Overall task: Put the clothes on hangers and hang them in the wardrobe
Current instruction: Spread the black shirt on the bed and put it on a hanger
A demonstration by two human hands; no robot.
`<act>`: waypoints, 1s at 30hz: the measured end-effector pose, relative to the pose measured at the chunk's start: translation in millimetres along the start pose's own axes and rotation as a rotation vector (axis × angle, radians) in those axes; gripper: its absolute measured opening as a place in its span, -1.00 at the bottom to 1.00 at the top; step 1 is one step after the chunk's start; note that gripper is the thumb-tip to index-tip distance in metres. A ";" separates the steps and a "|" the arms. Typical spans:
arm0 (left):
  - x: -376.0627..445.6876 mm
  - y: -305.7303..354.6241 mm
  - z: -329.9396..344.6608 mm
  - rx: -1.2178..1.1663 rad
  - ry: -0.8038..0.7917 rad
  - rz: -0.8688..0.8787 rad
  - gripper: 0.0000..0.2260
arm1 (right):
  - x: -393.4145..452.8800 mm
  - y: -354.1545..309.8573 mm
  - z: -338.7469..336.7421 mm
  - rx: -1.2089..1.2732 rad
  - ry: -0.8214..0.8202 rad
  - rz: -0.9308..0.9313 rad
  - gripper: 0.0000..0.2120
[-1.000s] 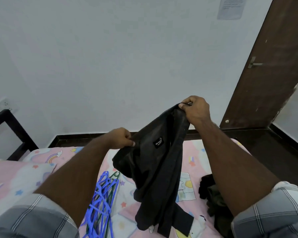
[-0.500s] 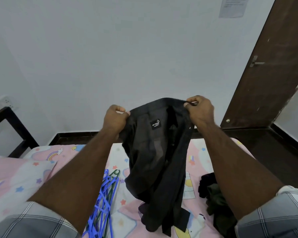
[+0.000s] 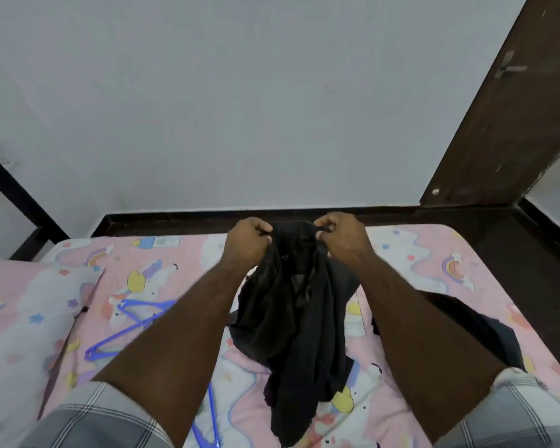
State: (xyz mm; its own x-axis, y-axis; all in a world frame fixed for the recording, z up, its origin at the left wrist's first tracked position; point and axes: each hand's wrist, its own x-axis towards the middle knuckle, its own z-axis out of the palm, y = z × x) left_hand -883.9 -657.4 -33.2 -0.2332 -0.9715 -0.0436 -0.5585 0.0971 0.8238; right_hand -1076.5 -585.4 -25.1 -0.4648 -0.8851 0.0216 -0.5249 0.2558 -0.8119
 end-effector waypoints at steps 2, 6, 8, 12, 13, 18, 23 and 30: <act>-0.8 -25.5 21.2 0.002 -0.051 -0.051 -0.74 | -2.3 27.1 18.1 -0.031 -0.050 0.056 -0.80; -4.0 -88.5 63.3 0.033 -0.122 -0.153 -0.58 | -8.5 94.9 57.9 -0.059 -0.122 0.142 -0.76; -0.9 -115.6 86.6 0.020 -0.121 -0.156 -0.55 | -11.0 124.1 75.7 -0.092 -0.145 0.152 -0.74; 11.7 -158.0 129.8 -0.272 -0.100 -0.176 -0.45 | -1.5 165.1 110.4 0.074 -0.141 0.219 -0.61; 13.3 -167.8 138.4 -0.342 -0.094 -0.216 -0.43 | 2.7 177.4 119.8 0.118 -0.145 0.246 -0.56; -0.3 -223.8 168.3 -0.101 -0.060 -0.393 -0.46 | -4.5 237.5 159.1 0.061 -0.325 0.437 -0.43; -1.7 -273.1 181.7 0.206 0.012 -0.409 -0.53 | -4.1 258.2 170.9 -0.026 -0.166 0.436 -0.63; 17.3 -303.1 186.9 0.047 0.018 -0.689 -0.35 | 16.4 263.7 205.2 0.019 -0.333 0.462 -0.45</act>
State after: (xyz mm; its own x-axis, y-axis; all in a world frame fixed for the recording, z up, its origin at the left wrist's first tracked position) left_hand -867.4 -663.3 -389.4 0.2002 -0.8185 -0.5385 -0.6089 -0.5345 0.5861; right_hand -1076.2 -612.2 -358.6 -0.3919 -0.7583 -0.5210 -0.3054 0.6414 -0.7038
